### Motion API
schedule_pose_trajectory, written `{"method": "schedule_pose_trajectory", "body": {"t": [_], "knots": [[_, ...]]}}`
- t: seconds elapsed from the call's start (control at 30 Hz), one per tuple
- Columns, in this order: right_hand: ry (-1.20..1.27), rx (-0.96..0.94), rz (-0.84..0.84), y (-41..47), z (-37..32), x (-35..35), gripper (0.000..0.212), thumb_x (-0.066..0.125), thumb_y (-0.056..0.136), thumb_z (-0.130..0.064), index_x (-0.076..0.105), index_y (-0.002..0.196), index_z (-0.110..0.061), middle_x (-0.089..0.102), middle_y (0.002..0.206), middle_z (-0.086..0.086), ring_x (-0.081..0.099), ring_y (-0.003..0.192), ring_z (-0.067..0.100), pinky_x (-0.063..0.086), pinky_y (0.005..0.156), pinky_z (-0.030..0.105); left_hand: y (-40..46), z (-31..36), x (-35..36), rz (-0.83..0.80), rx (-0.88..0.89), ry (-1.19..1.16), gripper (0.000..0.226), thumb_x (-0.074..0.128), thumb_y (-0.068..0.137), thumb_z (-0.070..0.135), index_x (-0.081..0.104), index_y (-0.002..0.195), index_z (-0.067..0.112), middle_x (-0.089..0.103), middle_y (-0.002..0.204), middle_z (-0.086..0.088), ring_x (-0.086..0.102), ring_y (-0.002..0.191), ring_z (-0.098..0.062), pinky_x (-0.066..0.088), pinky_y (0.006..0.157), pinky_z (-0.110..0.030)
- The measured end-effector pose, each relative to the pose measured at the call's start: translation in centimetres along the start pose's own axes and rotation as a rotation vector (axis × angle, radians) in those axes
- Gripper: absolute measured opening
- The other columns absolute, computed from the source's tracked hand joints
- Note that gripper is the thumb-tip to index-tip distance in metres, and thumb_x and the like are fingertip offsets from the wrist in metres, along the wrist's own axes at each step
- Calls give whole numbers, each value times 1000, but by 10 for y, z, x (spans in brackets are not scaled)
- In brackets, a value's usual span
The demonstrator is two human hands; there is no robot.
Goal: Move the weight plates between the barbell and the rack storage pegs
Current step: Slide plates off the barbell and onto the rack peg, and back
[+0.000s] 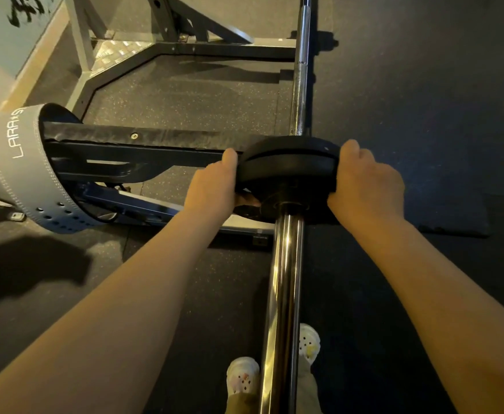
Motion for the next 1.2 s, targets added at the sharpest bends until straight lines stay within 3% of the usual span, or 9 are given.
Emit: {"method": "schedule_pose_trajectory", "body": {"t": [0.17, 0.43, 0.5, 0.67, 0.73, 0.83, 0.9, 1.03, 1.2], "knots": [[-61, -65, 46, 7, -21, -5, 39, 65, 83, -24, 42, 112, -12, 40, 85, 3, 43, 62, 18, 30, 55, 31, 10, -28, 20, -19, -74, -42, 47, 76, 80, 24, 36, 106, 19, 61, 91, -8, 62, 82, -28, 55, 73, -46], [27, -10, 50, 9, -6, 3, 43, 67, 82, -25, 42, 114, -12, 43, 91, 3, 41, 64, 16, 30, 58, 30, 16, -20, 13, 12, 0, 89, 39, 70, 85, 21, 39, 107, 14, 54, 83, -1, 63, 79, -28, 51, 70, -42], [75, 25, 57, 9, 7, 9, 43, 69, 80, -24, 42, 112, -12, 44, 90, 2, 41, 65, 16, 30, 58, 30, 14, -8, 4, 27, 53, 115, 41, 71, 84, 29, 41, 107, 14, 55, 85, 0, 63, 80, -28, 51, 70, -42], [384, 181, 90, 3, 48, 37, 33, 68, 81, -19, 38, 94, -21, 48, 87, -3, 47, 73, 15, 32, 61, 26, 8, 24, -14, 127, 149, 197, 45, 67, 84, 34, 42, 116, 13, 56, 105, -3, 57, 90, -24, 41, 67, -32], [541, 284, 87, -8, 63, 55, 33, 69, 81, -18, 38, 95, -22, 50, 87, -4, 49, 76, 13, 34, 61, 24, 2, 34, -20, 221, 200, 145, 47, 63, 79, 39, 47, 114, 12, 54, 105, -5, 52, 93, -25, 43, 66, -34], [737, 441, 11, -15, 76, 89, 35, 68, 83, -16, 39, 102, -23, 49, 93, -6, 48, 85, 11, 35, 63, 20, 1, 49, -25, 352, 264, 120, 38, 62, 80, 26, 52, 114, 11, 54, 109, -10, 51, 97, -28, 45, 68, -35], [840, 485, -51, -17, 82, 109, 38, 67, 84, -15, 41, 110, -24, 48, 98, -7, 49, 93, 11, 40, 74, 25, 1, 58, -23, 383, 304, 134, 42, 72, 77, 22, 54, 114, 11, 55, 109, -11, 53, 96, -29, 45, 69, -37], [1047, 593, -188, -20, 87, 151, 49, 70, 81, -10, 44, 119, -28, 52, 109, -8, 55, 106, 15, 50, 91, 39, -1, 63, -12, 407, 330, 53, 58, 80, 70, 36, 50, 115, 14, 56, 106, -9, 55, 93, -28, 47, 76, -41], [1127, 642, -233, -23, 91, 171, 60, 71, 79, -8, 44, 130, -27, 54, 112, -7, 56, 108, 18, 51, 93, 47, -2, 57, -6, 408, 303, -79, 66, 67, 69, 55, 50, 116, 13, 56, 108, -8, 53, 97, -24, 41, 83, -34]]}}
Point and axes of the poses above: each hand's wrist, its own y-axis towards the middle knuckle, its own x-axis out of the palm, z = x × y, the point moved 8 cm from there along y, towards the middle knuckle
